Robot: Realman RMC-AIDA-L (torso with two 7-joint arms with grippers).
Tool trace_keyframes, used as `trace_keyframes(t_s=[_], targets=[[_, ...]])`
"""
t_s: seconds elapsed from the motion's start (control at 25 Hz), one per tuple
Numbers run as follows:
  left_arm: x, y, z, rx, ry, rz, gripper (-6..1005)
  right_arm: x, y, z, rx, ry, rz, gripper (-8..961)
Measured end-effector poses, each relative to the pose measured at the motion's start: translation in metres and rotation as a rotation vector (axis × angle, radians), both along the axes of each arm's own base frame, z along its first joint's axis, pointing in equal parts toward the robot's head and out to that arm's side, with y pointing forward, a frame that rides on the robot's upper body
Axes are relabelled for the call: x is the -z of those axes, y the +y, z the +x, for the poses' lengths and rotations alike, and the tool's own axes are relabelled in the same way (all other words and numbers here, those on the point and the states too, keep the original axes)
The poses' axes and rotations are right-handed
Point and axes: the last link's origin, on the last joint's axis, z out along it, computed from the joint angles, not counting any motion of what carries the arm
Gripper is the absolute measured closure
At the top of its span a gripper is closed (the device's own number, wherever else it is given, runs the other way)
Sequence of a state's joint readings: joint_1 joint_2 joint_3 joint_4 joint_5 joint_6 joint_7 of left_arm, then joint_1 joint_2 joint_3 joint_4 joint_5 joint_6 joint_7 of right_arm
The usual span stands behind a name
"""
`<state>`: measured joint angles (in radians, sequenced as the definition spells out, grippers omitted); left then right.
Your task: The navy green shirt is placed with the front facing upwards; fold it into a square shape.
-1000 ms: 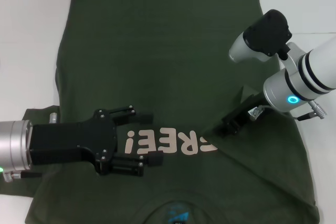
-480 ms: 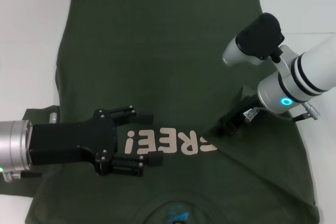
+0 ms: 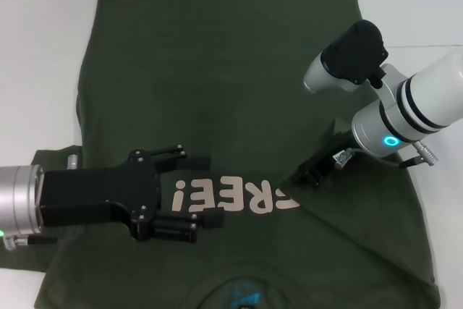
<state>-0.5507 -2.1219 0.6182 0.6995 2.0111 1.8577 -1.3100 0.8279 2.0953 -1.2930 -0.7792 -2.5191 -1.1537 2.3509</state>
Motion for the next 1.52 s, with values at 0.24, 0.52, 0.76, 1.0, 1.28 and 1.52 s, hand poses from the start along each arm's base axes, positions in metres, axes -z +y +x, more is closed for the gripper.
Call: trace_keyframes(t_s=[0.24, 0.52, 0.76, 1.0, 1.28, 1.52], targets=[[0.000, 0.001, 0.000, -0.002, 0.002, 0.003, 129, 0.000, 0.000, -0.001, 0.000, 0.003, -0.002, 785], [0.000, 0.001, 0.000, -0.002, 0.003, 0.004, 130, 0.001, 0.000, -0.002, 0.005, 0.006, -0.006, 929], [-0.002, 0.001, -0.001, -0.006, -0.001, 0.010, 131, 0.002, -0.004, -0.012, -0.008, 0.059, -0.043, 931], [-0.002, 0.000, -0.001, -0.005, -0.005, 0.009, 133, 0.004, -0.004, -0.023, -0.030, 0.100, -0.055, 931], [-0.002, 0.000, -0.001, -0.007, -0.005, 0.010, 134, 0.010, -0.007, -0.031, -0.049, 0.115, -0.080, 932], [-0.001, 0.001, -0.002, -0.009, -0.003, 0.014, 136, 0.013, -0.009, -0.034, -0.079, 0.113, -0.102, 932]])
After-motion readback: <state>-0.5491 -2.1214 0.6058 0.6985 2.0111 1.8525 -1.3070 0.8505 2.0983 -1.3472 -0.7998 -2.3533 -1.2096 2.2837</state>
